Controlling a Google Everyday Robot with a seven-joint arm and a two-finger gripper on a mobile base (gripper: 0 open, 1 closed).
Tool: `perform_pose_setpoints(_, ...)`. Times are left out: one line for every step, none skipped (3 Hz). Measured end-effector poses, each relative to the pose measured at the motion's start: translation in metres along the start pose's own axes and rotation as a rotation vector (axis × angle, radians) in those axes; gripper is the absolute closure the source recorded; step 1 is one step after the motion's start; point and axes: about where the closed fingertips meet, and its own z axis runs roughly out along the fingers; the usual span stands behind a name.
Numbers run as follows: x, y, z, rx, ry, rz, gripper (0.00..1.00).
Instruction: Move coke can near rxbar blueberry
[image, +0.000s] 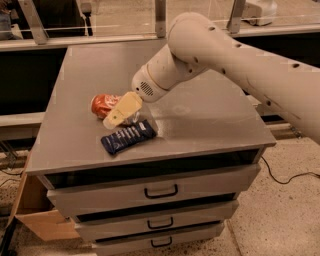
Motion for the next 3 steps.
perform_pose_setpoints(0.000, 0.000, -0.002, 0.003, -0.004, 0.001, 0.00)
perform_pose_setpoints(0.004, 0.000, -0.014, 0.021, -0.042, 0.007, 0.00)
perform_pose_setpoints(0.011, 0.005, -0.026, 0.033, -0.161, 0.010, 0.00)
